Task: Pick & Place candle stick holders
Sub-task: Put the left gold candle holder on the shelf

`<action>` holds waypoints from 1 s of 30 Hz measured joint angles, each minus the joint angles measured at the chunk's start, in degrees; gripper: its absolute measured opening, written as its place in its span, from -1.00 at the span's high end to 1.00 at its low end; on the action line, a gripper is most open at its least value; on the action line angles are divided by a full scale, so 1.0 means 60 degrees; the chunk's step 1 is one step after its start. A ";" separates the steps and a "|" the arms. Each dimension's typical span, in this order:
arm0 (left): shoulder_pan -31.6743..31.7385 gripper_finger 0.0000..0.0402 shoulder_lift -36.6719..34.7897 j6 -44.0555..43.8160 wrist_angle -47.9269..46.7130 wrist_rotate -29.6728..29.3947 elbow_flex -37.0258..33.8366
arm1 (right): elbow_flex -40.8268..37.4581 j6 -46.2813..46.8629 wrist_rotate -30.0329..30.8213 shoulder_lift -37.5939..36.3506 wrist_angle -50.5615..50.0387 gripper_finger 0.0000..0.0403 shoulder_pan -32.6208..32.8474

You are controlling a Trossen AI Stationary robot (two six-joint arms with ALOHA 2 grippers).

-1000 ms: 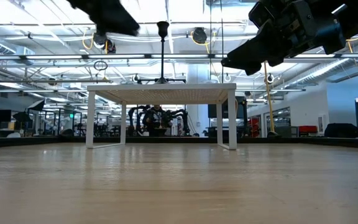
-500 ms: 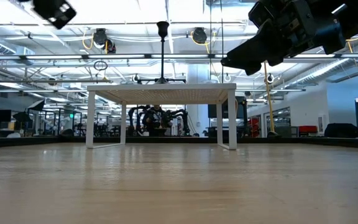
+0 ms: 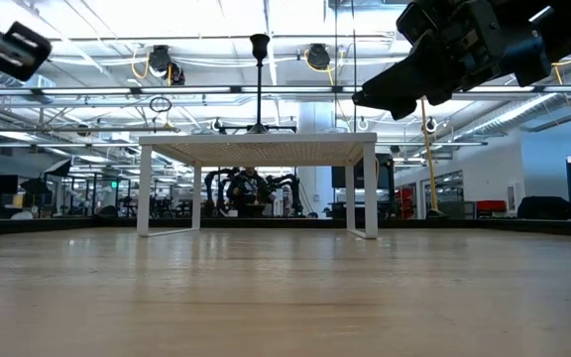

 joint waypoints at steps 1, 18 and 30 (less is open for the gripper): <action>-0.0143 0.30 0.0004 -0.0090 0.0027 -0.0003 -0.0067 | 0.0000 0.0000 0.0000 0.0000 0.0003 0.28 0.0000; -0.1772 0.30 0.0127 0.0973 0.2594 -0.0529 -0.0048 | 0.0000 0.0000 -0.0004 -0.0003 0.0094 0.28 0.0000; -0.1971 0.91 0.0127 0.1419 0.2629 -0.1086 -0.0044 | 0.0000 -0.0004 -0.0004 0.0000 0.0288 0.28 0.0000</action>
